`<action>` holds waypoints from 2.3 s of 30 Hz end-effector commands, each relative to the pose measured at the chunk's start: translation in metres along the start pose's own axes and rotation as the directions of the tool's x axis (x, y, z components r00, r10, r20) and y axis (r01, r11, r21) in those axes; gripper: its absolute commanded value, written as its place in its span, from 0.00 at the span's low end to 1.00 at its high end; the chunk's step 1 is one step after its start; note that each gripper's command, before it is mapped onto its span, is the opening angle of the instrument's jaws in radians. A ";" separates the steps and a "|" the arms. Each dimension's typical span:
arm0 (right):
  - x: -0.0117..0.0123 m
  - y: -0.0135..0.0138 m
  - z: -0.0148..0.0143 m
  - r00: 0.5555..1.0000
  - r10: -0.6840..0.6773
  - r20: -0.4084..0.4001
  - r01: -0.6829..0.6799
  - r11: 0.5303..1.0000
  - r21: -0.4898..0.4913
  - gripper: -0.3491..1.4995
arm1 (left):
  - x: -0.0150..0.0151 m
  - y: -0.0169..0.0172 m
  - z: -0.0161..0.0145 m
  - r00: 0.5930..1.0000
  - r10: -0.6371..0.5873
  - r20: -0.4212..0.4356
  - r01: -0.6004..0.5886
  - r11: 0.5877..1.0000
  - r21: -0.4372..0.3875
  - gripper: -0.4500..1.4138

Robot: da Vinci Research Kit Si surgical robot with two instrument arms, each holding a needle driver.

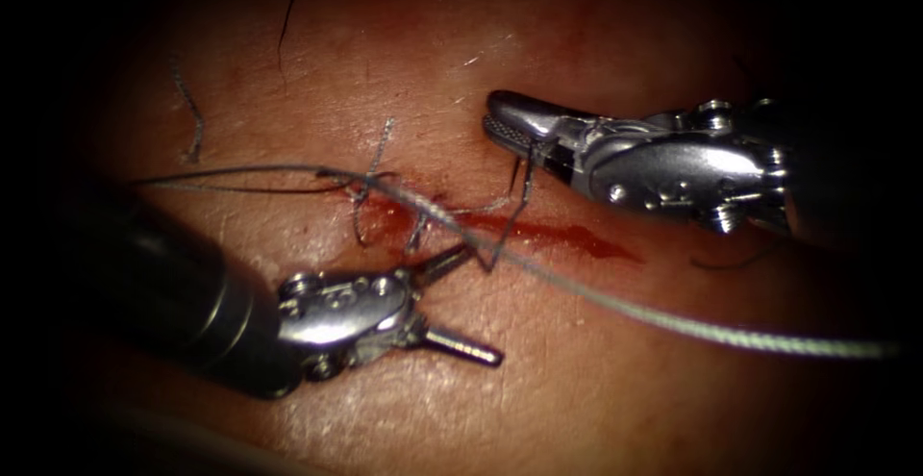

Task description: Wound Closure

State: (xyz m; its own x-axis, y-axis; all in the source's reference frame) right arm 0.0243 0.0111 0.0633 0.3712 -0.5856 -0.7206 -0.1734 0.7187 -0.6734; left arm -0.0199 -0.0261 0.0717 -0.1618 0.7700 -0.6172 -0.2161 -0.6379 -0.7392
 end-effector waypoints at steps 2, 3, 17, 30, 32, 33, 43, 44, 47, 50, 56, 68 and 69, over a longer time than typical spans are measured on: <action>0.0000 -0.0008 0.0009 1.000 -0.006 -0.002 0.006 1.000 -0.006 0.00 | -0.0010 0.0001 0.0001 1.000 -0.003 0.003 0.003 1.000 0.001 0.80; -0.0001 -0.0008 0.0009 1.000 -0.007 -0.003 0.007 1.000 -0.009 0.00 | -0.0010 0.0001 0.0001 1.000 -0.003 0.003 0.003 1.000 0.001 0.80; -0.0007 -0.0019 0.0011 0.999 -0.046 0.005 0.046 0.999 -0.025 0.00 | -0.0011 0.0002 0.0002 1.000 -0.008 0.005 0.008 1.000 -0.004 0.79; -0.0012 -0.0050 0.0012 0.995 -0.098 0.008 0.099 0.995 -0.031 0.00 | -0.0015 -0.0021 0.0001 0.997 -0.052 0.059 0.050 0.998 0.033 0.36; -0.0011 -0.0050 0.0012 0.995 -0.098 0.008 0.098 0.995 -0.031 0.00 | -0.0018 -0.0024 0.0001 0.994 -0.061 0.087 0.056 0.997 0.059 0.27; -0.0010 -0.0051 0.0011 0.995 -0.098 0.008 0.098 0.995 -0.031 0.00 | -0.0021 -0.0026 0.0002 0.991 -0.082 0.108 0.074 0.994 0.079 0.28; 0.0002 -0.0052 0.0012 0.996 -0.093 -0.007 0.093 0.995 -0.027 0.00 | -0.0051 -0.0072 0.0004 0.973 -0.145 0.180 0.098 0.965 0.244 0.36; 0.0003 -0.0052 0.0012 0.996 -0.093 -0.010 0.093 0.995 -0.027 0.00 | -0.0054 -0.0075 0.0005 0.973 -0.144 0.182 0.096 0.964 0.250 0.36; 0.0006 -0.0052 0.0012 0.997 -0.081 -0.013 0.081 0.996 -0.024 0.00 | -0.0070 -0.0085 0.0008 0.966 -0.139 0.217 0.075 0.958 0.278 0.36; 0.0006 -0.0052 0.0013 0.997 -0.076 -0.016 0.075 0.997 -0.024 0.00 | -0.0084 -0.0093 0.0011 0.962 -0.137 0.236 0.063 0.953 0.295 0.37; 0.0004 -0.0056 0.0015 0.998 -0.056 -0.014 0.056 0.998 -0.014 0.00 | -0.0098 -0.0104 0.0009 0.955 -0.151 0.254 0.069 0.950 0.304 0.36; -0.0010 -0.0072 0.0021 0.968 0.249 0.020 -0.250 0.966 0.058 0.00 | -0.0096 -0.0107 0.0002 0.955 -0.151 0.255 0.070 0.951 0.301 0.39; -0.0010 -0.0072 0.0021 0.968 0.249 0.020 -0.250 0.966 0.058 0.00 | -0.0096 -0.0107 0.0002 0.955 -0.151 0.255 0.070 0.951 0.301 0.39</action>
State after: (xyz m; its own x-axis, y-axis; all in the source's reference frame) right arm 0.0263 0.0078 0.0686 0.3286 -0.3349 -0.8831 -0.2210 0.8818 -0.4166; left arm -0.0162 -0.0257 0.0850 -0.3662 0.8346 -0.4114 -0.5058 -0.5497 -0.6648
